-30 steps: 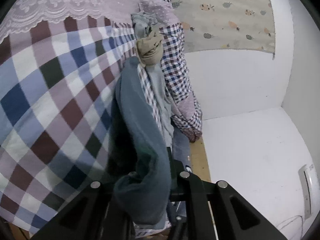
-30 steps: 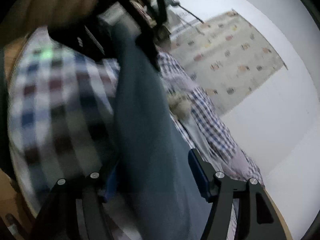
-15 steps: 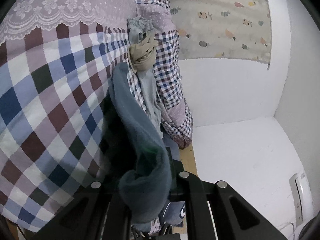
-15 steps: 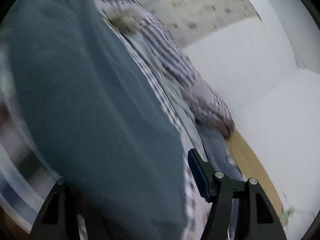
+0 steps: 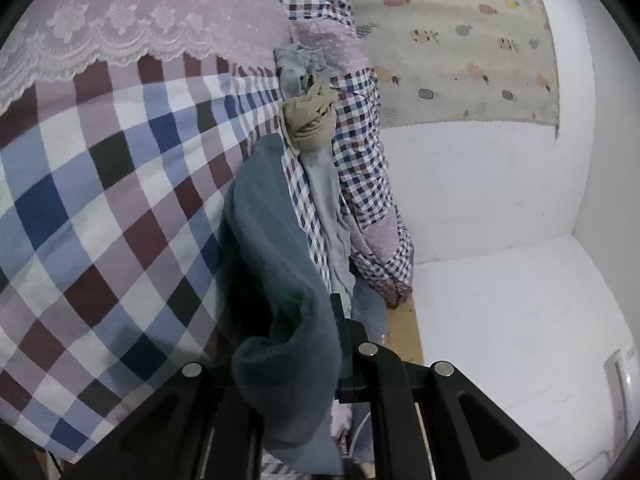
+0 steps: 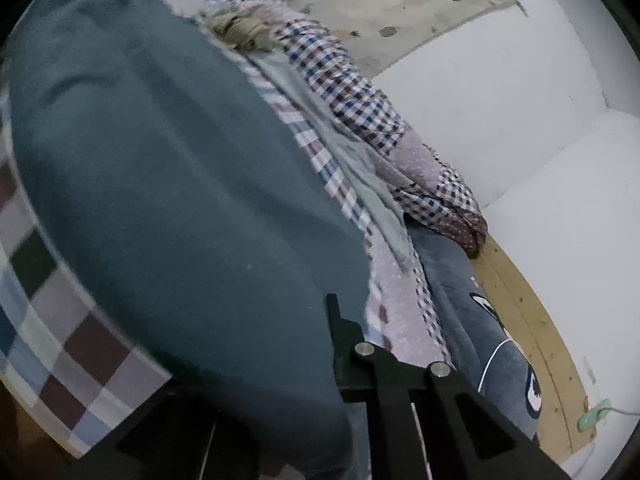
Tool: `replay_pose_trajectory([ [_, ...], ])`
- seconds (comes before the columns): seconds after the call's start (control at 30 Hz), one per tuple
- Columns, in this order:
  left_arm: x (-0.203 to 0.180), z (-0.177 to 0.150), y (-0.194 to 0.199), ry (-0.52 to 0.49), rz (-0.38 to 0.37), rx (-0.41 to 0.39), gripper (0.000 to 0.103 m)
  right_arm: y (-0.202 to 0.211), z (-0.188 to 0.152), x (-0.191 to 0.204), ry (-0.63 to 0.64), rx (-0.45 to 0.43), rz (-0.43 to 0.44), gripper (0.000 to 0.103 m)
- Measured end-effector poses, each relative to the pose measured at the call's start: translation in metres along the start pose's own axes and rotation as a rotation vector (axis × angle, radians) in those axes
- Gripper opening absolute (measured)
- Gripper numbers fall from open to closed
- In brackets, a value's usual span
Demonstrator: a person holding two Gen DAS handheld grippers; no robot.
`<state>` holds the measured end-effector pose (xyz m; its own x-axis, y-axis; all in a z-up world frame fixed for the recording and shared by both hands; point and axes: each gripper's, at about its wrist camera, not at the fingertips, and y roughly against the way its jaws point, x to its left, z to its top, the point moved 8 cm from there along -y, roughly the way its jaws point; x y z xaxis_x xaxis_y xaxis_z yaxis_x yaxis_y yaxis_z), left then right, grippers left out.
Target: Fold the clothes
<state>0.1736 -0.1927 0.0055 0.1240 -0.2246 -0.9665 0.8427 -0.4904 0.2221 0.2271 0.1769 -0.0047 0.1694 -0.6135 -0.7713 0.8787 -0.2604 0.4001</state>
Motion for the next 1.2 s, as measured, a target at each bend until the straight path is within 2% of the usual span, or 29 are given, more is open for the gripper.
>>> replay_pose_trajectory([
  [0.17,-0.024,-0.008,0.010,-0.067,0.014,0.003,0.008,0.017,0.024,-0.034,-0.015,-0.047,-0.017,0.005],
  [0.33,-0.069,-0.013,0.039,-0.100,-0.063,-0.022,0.008,0.057,0.056,-0.096,-0.077,-0.142,-0.081,0.005],
  [0.57,-0.175,-0.020,0.099,-0.210,-0.224,-0.075,0.008,0.143,0.087,-0.175,-0.158,-0.255,-0.172,0.005],
  [0.67,-0.208,-0.025,0.121,-0.247,-0.267,-0.083,0.008,0.177,0.097,-0.205,-0.187,-0.291,-0.204,0.005],
  [0.77,-0.225,-0.026,0.130,-0.265,-0.269,-0.076,0.008,0.195,0.104,-0.223,-0.200,-0.291,-0.204,0.005],
  [0.87,-0.217,-0.021,0.118,-0.262,-0.220,-0.061,0.008,0.180,0.106,-0.220,-0.203,-0.256,-0.162,0.005],
  [0.97,-0.182,-0.012,0.085,-0.218,-0.115,-0.030,0.008,0.153,0.103,-0.207,-0.196,-0.211,-0.105,0.005],
  [1.07,-0.135,-0.001,0.046,-0.145,0.017,0.000,0.008,0.106,0.096,-0.179,-0.186,-0.151,-0.016,0.005],
  [1.2,-0.092,0.018,-0.007,-0.093,0.143,0.011,0.008,0.035,0.089,-0.142,-0.162,-0.056,0.086,0.005],
])
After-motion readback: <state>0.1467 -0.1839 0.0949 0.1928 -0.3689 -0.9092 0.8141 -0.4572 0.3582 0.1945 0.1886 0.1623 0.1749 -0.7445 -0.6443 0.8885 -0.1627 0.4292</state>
